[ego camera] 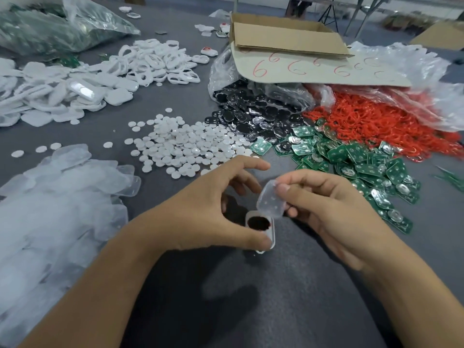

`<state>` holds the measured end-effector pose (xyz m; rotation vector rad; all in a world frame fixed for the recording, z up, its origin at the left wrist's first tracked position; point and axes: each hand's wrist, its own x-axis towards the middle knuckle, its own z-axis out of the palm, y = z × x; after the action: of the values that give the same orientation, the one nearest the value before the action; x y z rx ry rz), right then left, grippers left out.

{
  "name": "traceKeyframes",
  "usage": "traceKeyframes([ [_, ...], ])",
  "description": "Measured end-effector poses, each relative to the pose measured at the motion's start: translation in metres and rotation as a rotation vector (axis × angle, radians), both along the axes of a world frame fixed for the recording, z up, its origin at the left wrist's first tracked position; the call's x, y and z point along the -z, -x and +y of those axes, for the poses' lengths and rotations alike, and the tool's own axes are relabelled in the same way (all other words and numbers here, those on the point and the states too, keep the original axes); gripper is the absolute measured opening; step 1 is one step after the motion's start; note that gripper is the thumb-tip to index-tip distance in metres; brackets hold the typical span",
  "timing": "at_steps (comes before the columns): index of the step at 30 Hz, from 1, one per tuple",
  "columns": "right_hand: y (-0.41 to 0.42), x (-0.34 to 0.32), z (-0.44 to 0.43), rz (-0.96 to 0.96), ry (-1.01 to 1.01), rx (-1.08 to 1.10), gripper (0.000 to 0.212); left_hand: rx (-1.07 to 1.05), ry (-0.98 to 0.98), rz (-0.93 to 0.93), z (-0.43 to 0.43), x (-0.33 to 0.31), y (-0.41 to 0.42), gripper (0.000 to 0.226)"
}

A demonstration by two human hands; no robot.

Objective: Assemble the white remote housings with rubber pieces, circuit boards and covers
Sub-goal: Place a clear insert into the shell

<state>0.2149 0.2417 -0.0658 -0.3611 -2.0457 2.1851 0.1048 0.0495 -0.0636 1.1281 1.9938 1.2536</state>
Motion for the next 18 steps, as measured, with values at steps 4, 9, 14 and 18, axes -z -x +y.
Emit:
traceKeyframes([
  [4, -0.005, -0.003, -0.003, -0.057, -0.237, -0.108, 0.008, 0.097, 0.085, 0.074, -0.002, 0.001, -0.001, 0.11],
  [9, -0.005, -0.004, -0.009, -0.052, -0.394, -0.14, 0.002, 0.089, 0.099, 0.098, -0.001, 0.004, -0.001, 0.111],
  [14, -0.004, -0.001, -0.014, -0.007, -0.502, -0.078, 0.002, 0.084, 0.087, 0.096, 0.001, 0.006, 0.001, 0.11],
  [18, -0.005, 0.001, -0.015, -0.019, -0.522, -0.085, 0.009, 0.071, 0.083, 0.107, 0.001, 0.008, 0.001, 0.108],
])
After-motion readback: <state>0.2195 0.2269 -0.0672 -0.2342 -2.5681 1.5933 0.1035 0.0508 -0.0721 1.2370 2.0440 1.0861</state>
